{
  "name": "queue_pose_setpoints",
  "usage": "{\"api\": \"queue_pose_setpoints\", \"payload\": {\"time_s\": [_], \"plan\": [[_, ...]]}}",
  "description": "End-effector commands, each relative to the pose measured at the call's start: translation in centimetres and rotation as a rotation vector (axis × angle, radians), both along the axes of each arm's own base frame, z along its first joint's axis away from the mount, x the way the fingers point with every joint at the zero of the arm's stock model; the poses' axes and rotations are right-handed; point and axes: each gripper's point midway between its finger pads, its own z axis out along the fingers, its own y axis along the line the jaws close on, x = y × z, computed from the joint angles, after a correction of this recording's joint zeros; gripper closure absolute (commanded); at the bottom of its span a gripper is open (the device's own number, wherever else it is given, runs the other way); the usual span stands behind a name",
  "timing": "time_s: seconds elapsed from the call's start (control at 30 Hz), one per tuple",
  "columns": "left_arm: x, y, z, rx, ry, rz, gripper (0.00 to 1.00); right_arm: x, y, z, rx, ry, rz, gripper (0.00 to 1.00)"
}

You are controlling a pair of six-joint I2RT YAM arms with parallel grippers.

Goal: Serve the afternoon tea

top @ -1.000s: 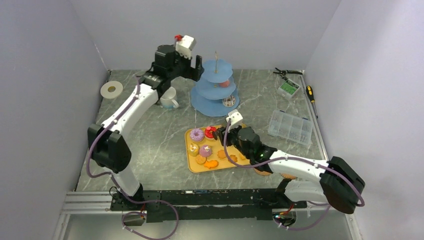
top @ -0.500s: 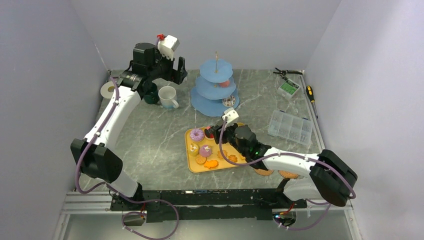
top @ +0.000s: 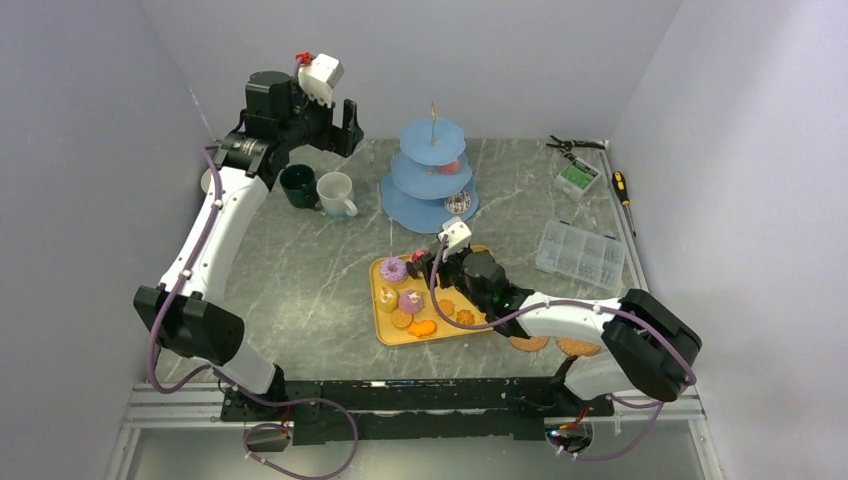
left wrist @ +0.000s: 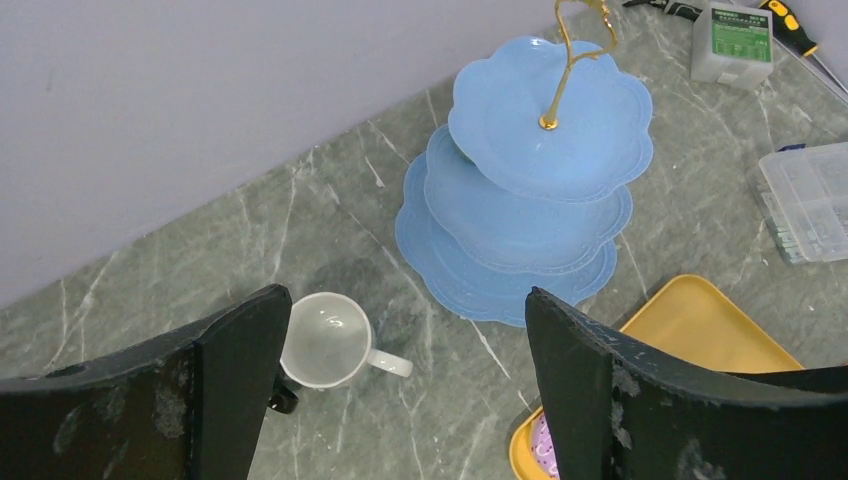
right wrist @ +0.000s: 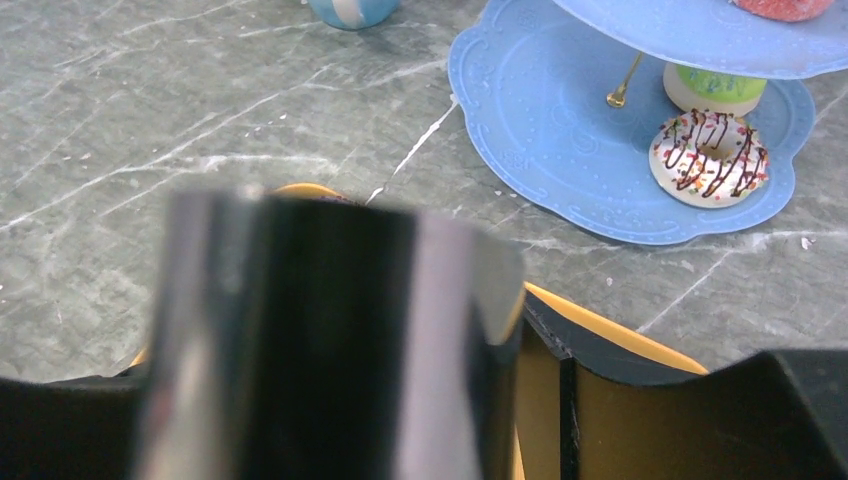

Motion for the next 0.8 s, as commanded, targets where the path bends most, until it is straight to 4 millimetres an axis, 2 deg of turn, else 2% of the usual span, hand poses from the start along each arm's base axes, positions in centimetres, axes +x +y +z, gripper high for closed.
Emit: {"api": "queue_pose_setpoints", "payload": {"time_s": [0.0,0.4,0.77], "plan": [[-1.2,0.0,2.7,-0.006,-0.059,-0.033,0.07,1.0,0.8,2.4,0.052,-0.059,-0.008,0.34],[-1.4,-0.4,2.9,-0.029,-0.064,-0.052,0.07,0.9,0.2,4.2,0.051,-0.094,-0.013,0.34],[-1.7,-0.6,3.7,-0.041,-0.081,-0.067,0.07,0.8,1.0,1.8,0.038,-0.037,0.004,0.33]]}}
